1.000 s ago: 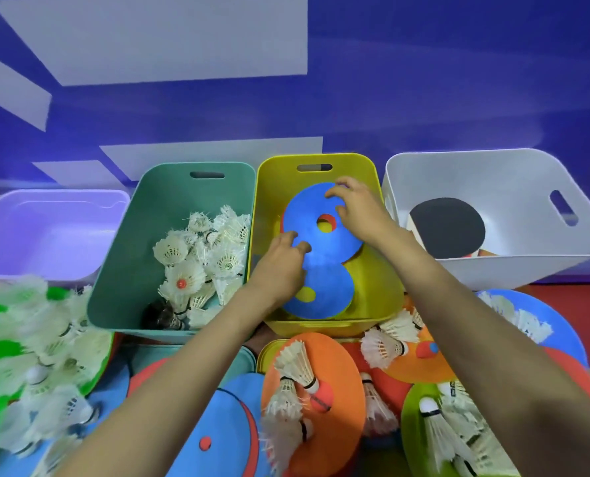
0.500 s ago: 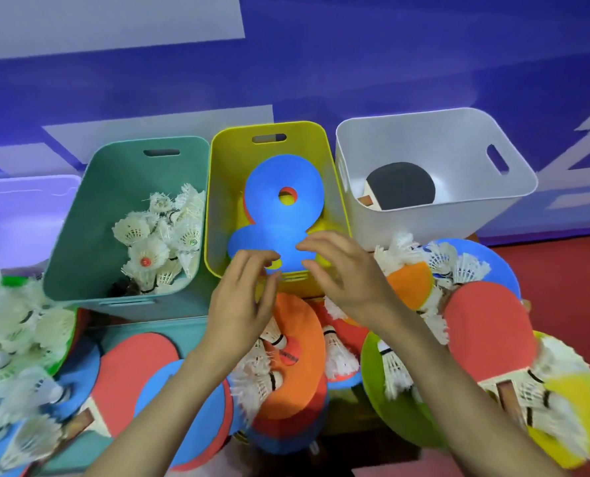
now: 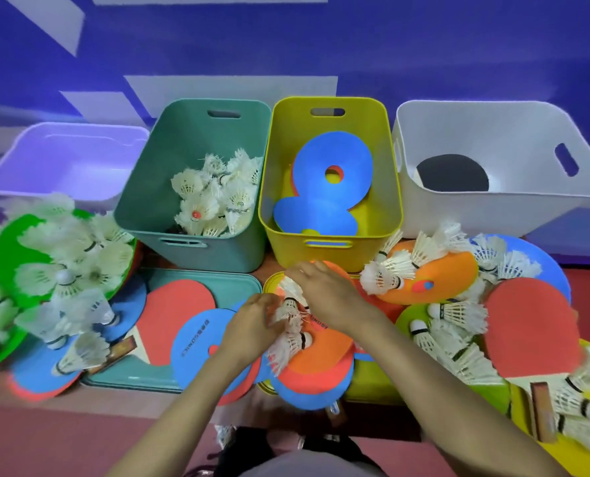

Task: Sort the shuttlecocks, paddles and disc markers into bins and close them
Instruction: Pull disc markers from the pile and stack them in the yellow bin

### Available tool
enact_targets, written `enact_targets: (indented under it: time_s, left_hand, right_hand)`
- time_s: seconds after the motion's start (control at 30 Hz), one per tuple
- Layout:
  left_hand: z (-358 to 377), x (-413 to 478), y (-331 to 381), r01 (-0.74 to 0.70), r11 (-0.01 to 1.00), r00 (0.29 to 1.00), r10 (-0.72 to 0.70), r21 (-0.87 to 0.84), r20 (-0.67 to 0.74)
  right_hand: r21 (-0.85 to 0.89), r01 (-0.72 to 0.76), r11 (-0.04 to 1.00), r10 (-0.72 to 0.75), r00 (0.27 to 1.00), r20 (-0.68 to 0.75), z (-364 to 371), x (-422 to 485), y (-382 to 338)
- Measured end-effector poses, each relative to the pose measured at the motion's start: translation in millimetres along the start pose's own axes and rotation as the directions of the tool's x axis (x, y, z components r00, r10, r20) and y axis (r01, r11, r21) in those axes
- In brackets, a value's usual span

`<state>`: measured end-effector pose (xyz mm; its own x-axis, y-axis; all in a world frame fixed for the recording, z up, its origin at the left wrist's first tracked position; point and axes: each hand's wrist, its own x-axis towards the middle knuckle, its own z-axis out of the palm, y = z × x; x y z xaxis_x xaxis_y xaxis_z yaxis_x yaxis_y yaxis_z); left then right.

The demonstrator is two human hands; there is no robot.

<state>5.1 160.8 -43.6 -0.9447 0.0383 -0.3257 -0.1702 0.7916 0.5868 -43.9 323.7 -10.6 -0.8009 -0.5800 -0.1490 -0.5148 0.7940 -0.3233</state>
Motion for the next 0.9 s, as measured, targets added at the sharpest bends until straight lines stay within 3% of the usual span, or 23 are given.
enact_targets:
  time_s: [0.07,0.27,0.5,0.73,0.9]
  left_hand:
    - [1.5,4.1,-0.5,0.033,0.999,0.999,-0.033,0.009,-0.002]
    - [-7.3,3.0,-8.4,0.024,1.0,0.98,-0.022,0.012,-0.196]
    - [-26.1,-3.8,-24.0,-0.074,0.942,0.95,-0.034,-0.329,-0.31]
    - [-75.9,-27.9,-30.9,-0.336,0.838,0.872,0.105,-0.43,-0.477]
    - [-134.4,-24.4,-29.2,-0.501,0.827,0.724,0.241,-0.253,-0.646]
  right_hand:
    - [-0.031,-0.026,0.999,0.026,1.0,0.005,5.6,3.9,-4.3]
    - [0.022,-0.15,0.988,0.151,0.984,-0.09,10.5,0.9,-10.9]
    - [0.092,-0.194,0.977,0.214,0.875,-0.434,4.6,-16.8,-32.8]
    - [0.232,-0.027,0.972,0.178,0.726,-0.664,-10.8,-28.3,-71.4]
    - [0.259,0.075,0.963,0.144,0.669,-0.729,-34.8,4.0,-94.7]
